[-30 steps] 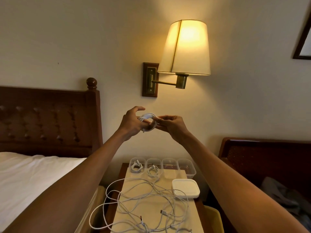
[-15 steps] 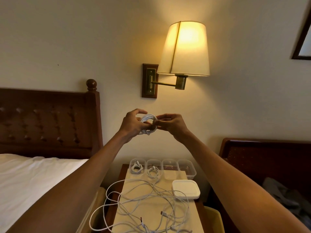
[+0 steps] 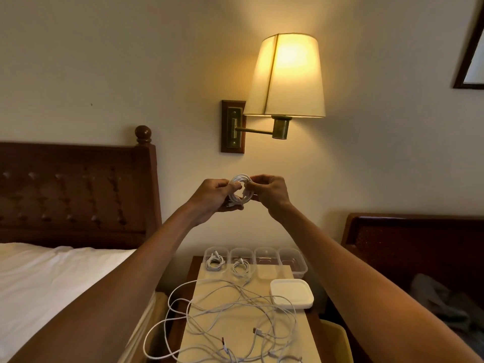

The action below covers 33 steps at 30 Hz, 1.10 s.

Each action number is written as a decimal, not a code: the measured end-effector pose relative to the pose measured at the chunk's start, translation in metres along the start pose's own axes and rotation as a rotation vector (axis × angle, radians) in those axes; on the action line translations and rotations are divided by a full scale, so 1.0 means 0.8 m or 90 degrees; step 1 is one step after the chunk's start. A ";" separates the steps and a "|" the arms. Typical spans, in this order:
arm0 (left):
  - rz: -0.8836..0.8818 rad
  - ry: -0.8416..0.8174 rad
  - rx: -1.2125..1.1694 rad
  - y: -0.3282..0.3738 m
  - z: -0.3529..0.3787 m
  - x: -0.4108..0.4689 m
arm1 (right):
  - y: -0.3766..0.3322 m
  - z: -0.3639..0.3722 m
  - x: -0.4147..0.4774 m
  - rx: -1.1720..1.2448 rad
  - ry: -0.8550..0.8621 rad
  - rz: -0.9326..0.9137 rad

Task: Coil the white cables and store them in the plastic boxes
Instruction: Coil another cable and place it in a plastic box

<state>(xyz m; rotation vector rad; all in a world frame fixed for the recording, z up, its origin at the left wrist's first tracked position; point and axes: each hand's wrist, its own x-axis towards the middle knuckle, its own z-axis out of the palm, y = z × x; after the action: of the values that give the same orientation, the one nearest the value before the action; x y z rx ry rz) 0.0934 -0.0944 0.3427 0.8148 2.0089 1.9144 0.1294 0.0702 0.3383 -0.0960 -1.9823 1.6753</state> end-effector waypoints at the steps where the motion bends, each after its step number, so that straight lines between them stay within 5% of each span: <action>1: 0.005 0.009 0.006 -0.001 0.003 0.002 | 0.001 0.003 0.001 -0.011 0.021 0.001; 12: 0.031 0.125 -0.005 -0.003 0.020 0.005 | -0.004 0.020 0.002 -0.065 0.100 -0.008; 23: 0.007 0.192 -0.093 -0.007 0.018 0.008 | 0.005 0.007 -0.007 -0.028 -0.101 -0.034; 33: -0.065 0.064 -0.170 -0.022 0.013 -0.002 | 0.020 -0.017 -0.013 0.184 -0.118 0.064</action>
<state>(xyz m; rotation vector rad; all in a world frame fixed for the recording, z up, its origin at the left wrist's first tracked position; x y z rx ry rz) 0.0965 -0.0863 0.3242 0.5481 1.7560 2.1407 0.1397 0.0815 0.3211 0.0682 -1.8649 2.0843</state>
